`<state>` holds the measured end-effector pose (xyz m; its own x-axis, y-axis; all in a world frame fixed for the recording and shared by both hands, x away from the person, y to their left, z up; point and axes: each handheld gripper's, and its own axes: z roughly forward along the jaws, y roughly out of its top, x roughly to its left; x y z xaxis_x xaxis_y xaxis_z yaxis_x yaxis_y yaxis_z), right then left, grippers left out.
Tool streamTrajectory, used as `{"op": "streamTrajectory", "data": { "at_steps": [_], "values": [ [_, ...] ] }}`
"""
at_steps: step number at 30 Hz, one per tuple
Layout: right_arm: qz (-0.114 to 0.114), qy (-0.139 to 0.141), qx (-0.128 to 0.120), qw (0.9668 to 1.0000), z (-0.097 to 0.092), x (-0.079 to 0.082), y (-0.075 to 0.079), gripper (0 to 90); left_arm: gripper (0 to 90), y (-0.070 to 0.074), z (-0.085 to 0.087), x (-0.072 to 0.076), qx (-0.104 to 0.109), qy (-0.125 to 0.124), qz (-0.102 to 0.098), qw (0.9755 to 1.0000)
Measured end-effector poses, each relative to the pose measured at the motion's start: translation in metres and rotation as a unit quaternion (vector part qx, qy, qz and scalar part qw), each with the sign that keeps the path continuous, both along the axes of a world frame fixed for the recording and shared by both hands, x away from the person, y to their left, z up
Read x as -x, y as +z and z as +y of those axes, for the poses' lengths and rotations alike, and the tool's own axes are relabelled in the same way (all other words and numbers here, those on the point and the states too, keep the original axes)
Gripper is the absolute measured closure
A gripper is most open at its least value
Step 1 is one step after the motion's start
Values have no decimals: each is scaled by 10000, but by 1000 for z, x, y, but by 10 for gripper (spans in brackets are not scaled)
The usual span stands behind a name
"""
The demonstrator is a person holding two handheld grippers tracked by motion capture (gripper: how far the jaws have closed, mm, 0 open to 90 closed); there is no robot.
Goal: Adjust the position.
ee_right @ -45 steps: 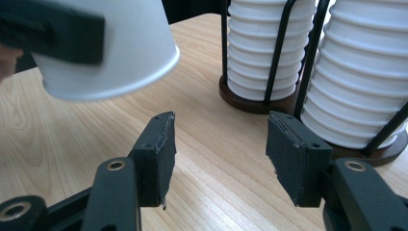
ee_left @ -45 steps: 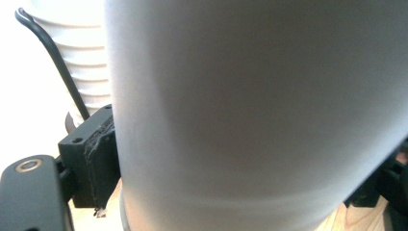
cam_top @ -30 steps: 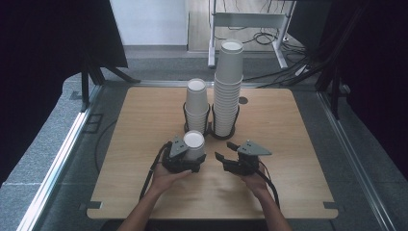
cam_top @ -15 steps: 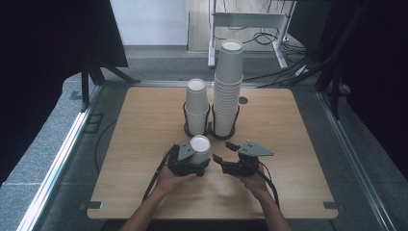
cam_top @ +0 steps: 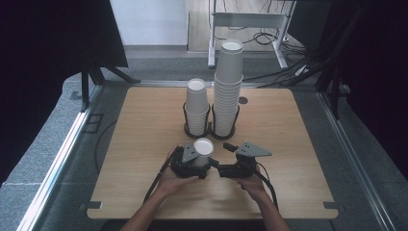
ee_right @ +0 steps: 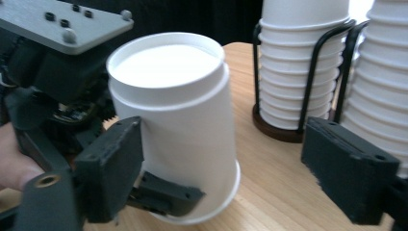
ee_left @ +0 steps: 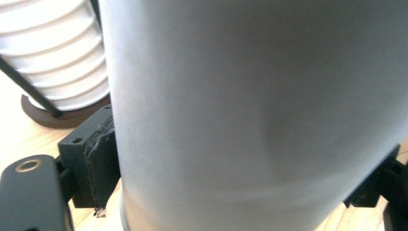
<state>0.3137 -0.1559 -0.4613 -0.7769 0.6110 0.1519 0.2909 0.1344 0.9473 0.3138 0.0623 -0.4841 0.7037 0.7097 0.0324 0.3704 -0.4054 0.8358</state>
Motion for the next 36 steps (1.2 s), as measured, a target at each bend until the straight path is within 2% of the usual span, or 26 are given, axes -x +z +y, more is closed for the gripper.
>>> {"op": "streamTrajectory", "data": {
  "at_steps": [11,14,20,28,30,33,36],
  "values": [
    [42,327,35,9994,12,4,-4,143,130,-6,-12,4,-56,-257,97,9996],
    [65,392,-25,9992,14,4,-4,167,129,-7,-15,6,-94,-344,102,9993],
    [-14,351,-14,9994,15,6,-7,207,129,-7,-21,10,-109,-485,131,9987],
    [-17,313,-46,9995,15,6,-8,225,122,-7,-23,9,-85,-453,199,9987],
    [1,302,-58,9995,15,6,-8,231,108,-7,-23,9,-46,-377,184,9991],
    [72,296,-142,9994,13,3,-8,235,34,-8,-24,9,-147,-208,134,9996],
    [232,322,-352,9986,8,0,-8,236,29,-8,-23,7,-115,-246,220,9994]
  ]
}}
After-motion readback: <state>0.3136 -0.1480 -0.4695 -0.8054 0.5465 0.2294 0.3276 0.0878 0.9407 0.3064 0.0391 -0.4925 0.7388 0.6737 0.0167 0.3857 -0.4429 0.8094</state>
